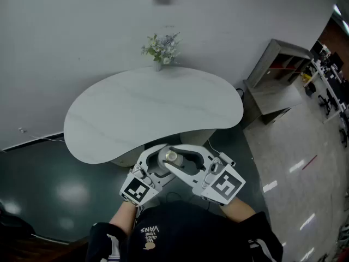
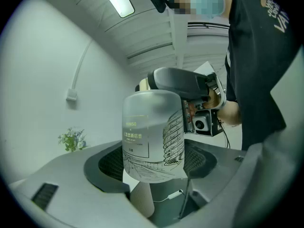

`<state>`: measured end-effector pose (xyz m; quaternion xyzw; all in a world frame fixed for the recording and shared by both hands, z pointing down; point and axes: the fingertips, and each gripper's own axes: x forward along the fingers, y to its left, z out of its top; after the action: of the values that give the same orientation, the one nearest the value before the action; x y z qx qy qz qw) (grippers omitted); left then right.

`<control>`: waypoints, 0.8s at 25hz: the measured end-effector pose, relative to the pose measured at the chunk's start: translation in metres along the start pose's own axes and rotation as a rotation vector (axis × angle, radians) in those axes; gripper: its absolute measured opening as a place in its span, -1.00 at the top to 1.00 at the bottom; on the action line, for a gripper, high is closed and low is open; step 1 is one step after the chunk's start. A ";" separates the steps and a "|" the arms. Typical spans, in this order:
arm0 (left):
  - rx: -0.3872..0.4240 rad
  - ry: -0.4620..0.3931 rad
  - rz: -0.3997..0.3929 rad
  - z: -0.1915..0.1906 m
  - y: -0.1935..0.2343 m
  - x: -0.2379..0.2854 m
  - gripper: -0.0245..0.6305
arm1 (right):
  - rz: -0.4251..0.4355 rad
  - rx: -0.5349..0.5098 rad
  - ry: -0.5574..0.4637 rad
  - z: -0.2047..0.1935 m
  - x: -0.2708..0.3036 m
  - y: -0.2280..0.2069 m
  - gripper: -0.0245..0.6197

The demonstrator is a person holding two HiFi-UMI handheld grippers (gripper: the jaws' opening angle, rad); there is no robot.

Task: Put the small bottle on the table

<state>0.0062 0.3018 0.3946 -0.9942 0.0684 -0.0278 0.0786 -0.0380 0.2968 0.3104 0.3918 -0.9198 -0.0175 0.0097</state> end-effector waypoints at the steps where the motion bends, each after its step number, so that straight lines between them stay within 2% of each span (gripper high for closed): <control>1: -0.005 0.004 0.006 -0.002 -0.006 0.002 -0.19 | 0.004 -0.002 0.000 -0.002 -0.006 0.003 0.44; 6: -0.009 0.022 0.031 -0.003 -0.031 0.009 -0.19 | 0.016 -0.009 -0.001 -0.005 -0.031 0.013 0.44; 11: -0.018 0.028 0.035 -0.008 -0.020 0.006 -0.19 | 0.036 -0.009 0.001 -0.006 -0.020 0.008 0.43; 14: -0.014 0.031 0.030 -0.008 -0.027 0.007 -0.19 | 0.026 0.012 0.061 -0.015 -0.029 0.011 0.43; 20: 0.017 0.020 -0.002 -0.004 0.011 -0.012 -0.19 | -0.006 0.022 0.034 -0.007 0.013 0.004 0.43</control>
<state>-0.0076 0.2920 0.3967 -0.9932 0.0679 -0.0382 0.0865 -0.0497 0.2903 0.3175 0.3950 -0.9184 -0.0008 0.0210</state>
